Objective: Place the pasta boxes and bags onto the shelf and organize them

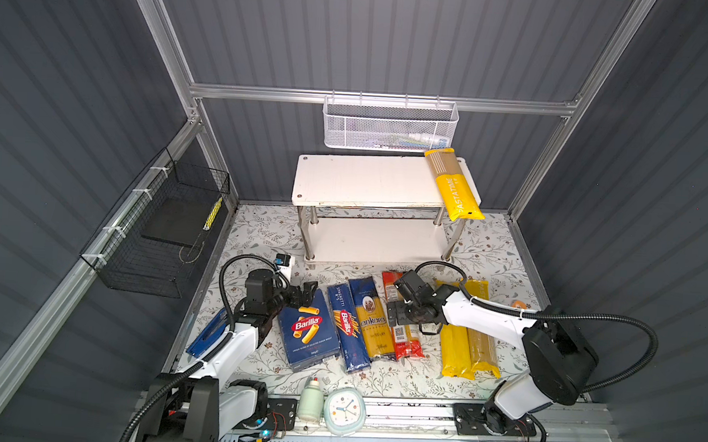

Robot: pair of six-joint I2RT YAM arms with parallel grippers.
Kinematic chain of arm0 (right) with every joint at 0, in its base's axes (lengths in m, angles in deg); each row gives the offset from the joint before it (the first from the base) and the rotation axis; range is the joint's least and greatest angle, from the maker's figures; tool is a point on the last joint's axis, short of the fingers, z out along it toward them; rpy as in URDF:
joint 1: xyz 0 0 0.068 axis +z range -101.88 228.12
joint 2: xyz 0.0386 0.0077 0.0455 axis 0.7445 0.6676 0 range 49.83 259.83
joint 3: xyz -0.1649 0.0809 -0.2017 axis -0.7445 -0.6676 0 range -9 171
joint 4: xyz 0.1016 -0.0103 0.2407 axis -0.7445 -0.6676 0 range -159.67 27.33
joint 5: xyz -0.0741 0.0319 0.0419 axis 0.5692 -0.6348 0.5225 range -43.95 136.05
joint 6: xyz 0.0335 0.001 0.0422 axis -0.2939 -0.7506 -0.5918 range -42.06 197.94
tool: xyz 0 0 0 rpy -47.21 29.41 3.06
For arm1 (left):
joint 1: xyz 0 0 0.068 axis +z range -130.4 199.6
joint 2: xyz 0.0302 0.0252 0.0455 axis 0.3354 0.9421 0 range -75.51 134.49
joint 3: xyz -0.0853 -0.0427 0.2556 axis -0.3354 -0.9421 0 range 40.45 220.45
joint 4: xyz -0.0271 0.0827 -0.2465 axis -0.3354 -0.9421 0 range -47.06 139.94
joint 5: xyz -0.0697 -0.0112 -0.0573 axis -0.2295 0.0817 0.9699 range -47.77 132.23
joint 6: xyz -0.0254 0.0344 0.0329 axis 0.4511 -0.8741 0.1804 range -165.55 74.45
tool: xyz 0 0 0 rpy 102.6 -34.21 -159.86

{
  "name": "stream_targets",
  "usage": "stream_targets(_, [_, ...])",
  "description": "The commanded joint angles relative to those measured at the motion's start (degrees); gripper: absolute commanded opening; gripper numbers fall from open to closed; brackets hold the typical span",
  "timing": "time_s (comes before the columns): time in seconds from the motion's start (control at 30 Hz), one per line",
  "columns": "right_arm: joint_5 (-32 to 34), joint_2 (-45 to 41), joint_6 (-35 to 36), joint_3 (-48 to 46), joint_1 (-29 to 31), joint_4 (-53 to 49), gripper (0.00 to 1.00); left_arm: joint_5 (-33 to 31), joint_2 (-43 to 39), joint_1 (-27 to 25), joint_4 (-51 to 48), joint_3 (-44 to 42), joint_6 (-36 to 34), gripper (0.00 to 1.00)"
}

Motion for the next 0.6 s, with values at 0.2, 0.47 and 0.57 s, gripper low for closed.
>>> stream_targets(0.2, [2.02,1.88,0.24,1.18,0.59,-0.19,0.99,1.20,-0.02,-0.22,-0.16,1.62,-1.02,0.99])
stream_targets(0.47, [2.24,2.70,0.45,0.41,0.68,2.64,0.99,1.06,-0.09,-0.24,-0.16,1.63,-0.92,0.99])
stream_targets(0.57, [2.04,3.90,0.36,0.95,0.68,2.30,0.99,1.11,0.07,-0.22,-0.16,1.70,-0.93,0.99])
